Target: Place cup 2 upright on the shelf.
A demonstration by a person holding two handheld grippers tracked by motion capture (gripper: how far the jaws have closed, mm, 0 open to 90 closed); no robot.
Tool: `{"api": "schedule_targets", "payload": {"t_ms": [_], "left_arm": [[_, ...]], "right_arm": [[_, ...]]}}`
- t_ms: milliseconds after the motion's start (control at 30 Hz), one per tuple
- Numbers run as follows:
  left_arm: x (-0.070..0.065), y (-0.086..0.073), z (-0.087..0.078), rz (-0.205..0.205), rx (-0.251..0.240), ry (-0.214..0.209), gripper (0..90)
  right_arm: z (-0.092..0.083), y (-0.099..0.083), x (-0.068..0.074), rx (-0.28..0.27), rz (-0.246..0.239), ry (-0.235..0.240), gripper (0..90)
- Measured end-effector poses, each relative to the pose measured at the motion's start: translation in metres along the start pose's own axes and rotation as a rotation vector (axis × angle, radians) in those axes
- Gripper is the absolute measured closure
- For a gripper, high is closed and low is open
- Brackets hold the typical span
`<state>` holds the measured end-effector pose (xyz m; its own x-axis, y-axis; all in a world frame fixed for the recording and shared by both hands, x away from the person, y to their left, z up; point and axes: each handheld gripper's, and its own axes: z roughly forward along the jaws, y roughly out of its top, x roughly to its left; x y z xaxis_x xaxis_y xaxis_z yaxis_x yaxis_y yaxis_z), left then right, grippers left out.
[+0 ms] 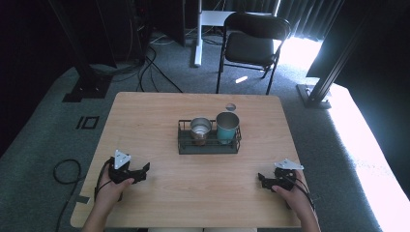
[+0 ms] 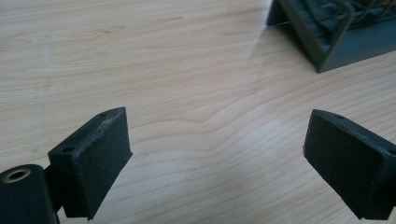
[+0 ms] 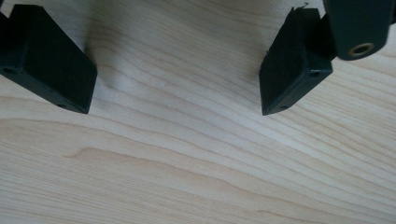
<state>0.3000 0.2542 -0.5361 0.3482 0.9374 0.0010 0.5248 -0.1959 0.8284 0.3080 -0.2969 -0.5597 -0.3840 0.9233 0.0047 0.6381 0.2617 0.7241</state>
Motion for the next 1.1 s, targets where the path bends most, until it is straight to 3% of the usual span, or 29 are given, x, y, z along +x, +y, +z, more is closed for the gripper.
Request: {"api": "schedule_targets", "payload": {"t_ms": [200,467,533,567,633,833,933,1100], "left_arm": [[0.006,-0.007,-0.006,-0.004,0.045,0.068,8.2],[0.013,-0.015,-0.01,-0.045,0.071,0.144,8.2],[0.013,-0.015,-0.01,-0.045,0.071,0.144,8.2],[0.016,-0.018,-0.011,-0.059,0.084,0.171,8.2],[0.017,-0.02,-0.011,-0.066,0.097,0.186,8.2],[0.024,-0.026,-0.011,-0.066,0.15,0.267,8.2],[0.028,-0.028,-0.012,-0.092,0.166,0.305,8.2],[0.03,-0.029,-0.01,-0.095,0.188,0.324,8.2]], "right_arm": [[0.0,0.0,0.0,0.0,0.0,0.0,10.8],[0.0,0.0,0.0,0.0,0.0,0.0,10.9],[0.0,0.0,0.0,0.0,0.0,0.0,10.9],[0.0,0.0,0.0,0.0,0.001,0.0,10.9],[0.0,0.0,0.0,0.0,0.001,0.0,10.9],[0.0,0.0,0.0,0.0,0.001,0.0,10.9],[0.0,0.0,0.0,0.0,0.001,0.0,10.9],[0.0,0.0,0.0,0.0,0.001,0.0,10.9]]}}
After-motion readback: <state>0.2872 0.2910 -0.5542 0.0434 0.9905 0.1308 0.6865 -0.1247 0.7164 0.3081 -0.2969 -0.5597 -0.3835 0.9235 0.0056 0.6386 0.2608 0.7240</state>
